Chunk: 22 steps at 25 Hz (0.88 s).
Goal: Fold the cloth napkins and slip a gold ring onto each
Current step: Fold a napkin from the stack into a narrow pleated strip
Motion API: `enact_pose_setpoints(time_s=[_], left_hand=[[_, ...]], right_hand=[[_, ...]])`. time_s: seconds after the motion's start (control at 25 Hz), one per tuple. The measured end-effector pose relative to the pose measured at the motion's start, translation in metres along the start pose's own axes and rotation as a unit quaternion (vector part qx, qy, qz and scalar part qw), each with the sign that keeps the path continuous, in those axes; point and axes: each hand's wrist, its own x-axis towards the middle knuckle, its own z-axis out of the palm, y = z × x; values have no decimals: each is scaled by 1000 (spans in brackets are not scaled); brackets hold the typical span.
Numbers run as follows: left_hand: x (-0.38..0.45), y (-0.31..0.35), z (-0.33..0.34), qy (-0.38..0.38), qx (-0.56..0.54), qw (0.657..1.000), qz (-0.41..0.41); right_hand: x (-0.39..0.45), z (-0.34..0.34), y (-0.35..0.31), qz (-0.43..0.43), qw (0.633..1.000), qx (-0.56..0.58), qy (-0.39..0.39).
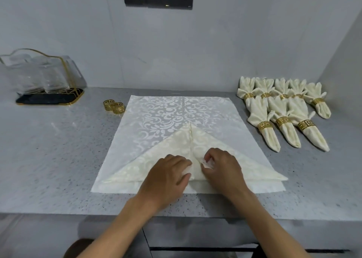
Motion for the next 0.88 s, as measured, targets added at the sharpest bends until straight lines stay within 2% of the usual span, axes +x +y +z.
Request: enact_pose_setpoints(time_s=[0.28, 0.52, 0.56, 0.64, 0.68, 0.72, 0.8, 0.88], left_hand=[[0, 14, 10, -21, -52, 998, -2], [-1, 11, 16, -22, -19, 999, 20], [0, 11, 16, -15, -4, 999, 35], [3, 11, 15, -15, 12, 998, 52], [5, 12, 14, -24, 10, 999, 46], [6, 12, 14, -32, 9, 999, 42], [8, 11, 15, -41, 28, 997, 51], [10, 10, 15, -55, 61, 993, 81]], right_hand=[[-15, -7, 7, -58, 990, 109, -68], [-14, -28, 7, -74, 971, 160, -164], [-5, -31, 6, -70, 970, 170, -162], [28, -28, 4, -60, 985, 129, -103], [47, -21, 6, -59, 993, 63, -81], [64, -13, 5, -62, 994, -16, -87], [80, 11, 6, -53, 979, -118, -157], [72, 22, 13, -56, 971, -131, -192]])
